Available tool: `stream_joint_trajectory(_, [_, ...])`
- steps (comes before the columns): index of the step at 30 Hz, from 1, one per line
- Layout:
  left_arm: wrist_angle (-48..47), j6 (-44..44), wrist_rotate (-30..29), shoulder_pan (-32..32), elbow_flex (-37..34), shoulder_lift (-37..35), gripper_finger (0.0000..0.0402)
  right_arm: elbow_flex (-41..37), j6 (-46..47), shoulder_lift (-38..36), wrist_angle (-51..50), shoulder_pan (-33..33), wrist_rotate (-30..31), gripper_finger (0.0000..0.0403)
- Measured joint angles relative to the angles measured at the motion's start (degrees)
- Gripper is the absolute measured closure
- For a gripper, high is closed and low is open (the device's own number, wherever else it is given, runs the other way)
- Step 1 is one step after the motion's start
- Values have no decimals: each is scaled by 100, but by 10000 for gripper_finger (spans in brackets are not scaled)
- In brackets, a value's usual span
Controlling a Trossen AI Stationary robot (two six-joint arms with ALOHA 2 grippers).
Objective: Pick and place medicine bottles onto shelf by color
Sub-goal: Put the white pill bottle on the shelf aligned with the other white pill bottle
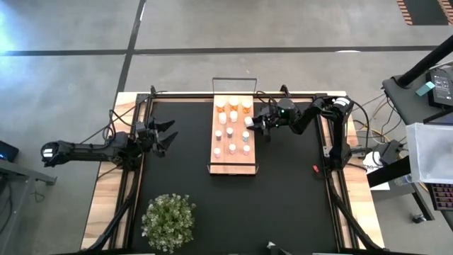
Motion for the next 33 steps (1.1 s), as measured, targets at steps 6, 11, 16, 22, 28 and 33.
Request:
stream_joint_trajectory(6, [0,-2,0,0,0,0,107,0,-13,0,0,51,23,253])
stream_joint_trajectory(11, [0,-1,0,0,0,0,107,25,-83,0,-2,116,198,234])
stream_joint_trajectory(16, [0,-1,0,0,0,0,107,50,-126,0,0,127,288,219])
stream_joint_trajectory(22, [0,-1,0,0,0,0,107,76,-168,0,0,127,295,214])
stream_joint_trajectory(28, [0,0,0,0,0,0,107,76,-170,0,-79,127,299,213])
stream_joint_trajectory(33, [0,-1,0,0,0,0,107,76,-164,0,-149,127,299,213])
